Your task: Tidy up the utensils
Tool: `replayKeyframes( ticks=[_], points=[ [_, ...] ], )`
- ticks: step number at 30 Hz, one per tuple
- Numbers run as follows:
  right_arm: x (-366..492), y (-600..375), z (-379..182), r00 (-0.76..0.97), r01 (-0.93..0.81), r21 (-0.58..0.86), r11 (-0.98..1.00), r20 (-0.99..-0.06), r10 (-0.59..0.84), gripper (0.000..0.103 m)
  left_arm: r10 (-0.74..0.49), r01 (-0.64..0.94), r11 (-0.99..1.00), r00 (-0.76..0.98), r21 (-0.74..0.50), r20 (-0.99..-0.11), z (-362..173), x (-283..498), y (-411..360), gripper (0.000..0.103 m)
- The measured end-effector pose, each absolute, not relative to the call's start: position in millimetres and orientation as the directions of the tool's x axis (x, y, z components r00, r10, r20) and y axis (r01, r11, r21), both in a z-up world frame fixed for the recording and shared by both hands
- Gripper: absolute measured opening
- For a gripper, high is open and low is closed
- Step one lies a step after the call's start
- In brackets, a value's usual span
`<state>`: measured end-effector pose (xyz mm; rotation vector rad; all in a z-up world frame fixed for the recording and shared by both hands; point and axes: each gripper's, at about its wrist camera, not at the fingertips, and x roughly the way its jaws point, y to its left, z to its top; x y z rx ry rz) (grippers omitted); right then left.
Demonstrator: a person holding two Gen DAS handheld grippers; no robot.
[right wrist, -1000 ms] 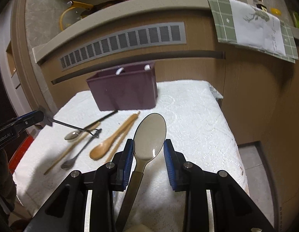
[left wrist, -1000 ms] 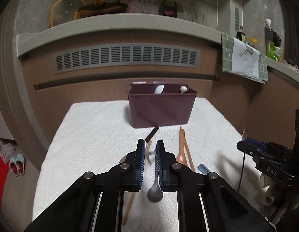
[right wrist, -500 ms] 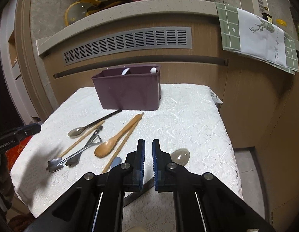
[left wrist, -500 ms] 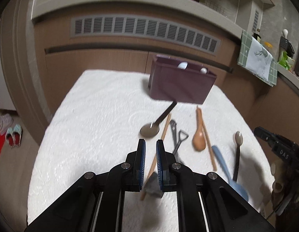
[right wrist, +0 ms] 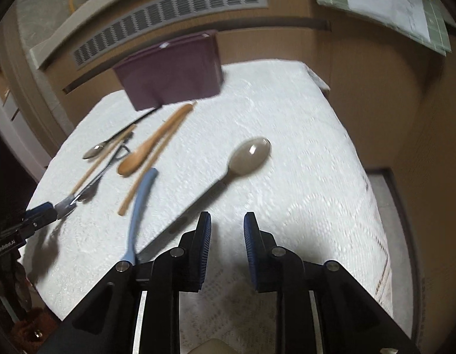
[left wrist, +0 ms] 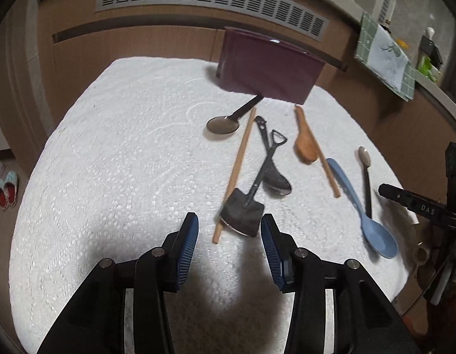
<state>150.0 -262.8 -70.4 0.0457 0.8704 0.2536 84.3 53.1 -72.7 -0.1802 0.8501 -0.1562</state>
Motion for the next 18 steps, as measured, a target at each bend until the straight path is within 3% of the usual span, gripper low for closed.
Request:
replayKeyframes(
  ticks=[3, 9, 18],
  points=[
    [163, -266, -76, 0.603, -0.156, 0.192, 0.969, -0.759, 0.248, 0.023, -0.201, 0.062, 0.975, 0.651, -0.213, -0.732, -76, 82, 52, 0.045],
    [204, -249, -75, 0.593, -0.122, 0.220, 0.968, -0.766, 0.249, 0.038, -0.208, 0.060, 0.973, 0.653, -0.224, -0.728, -76, 81, 54, 0.045],
    [245, -204, -78, 0.621, -0.146, -0.027, 0.989, -0.781, 0.070, 0.042, -0.200, 0.061, 0.975, 0.667, -0.215, -0.717, -77, 74, 52, 0.045]
  ],
)
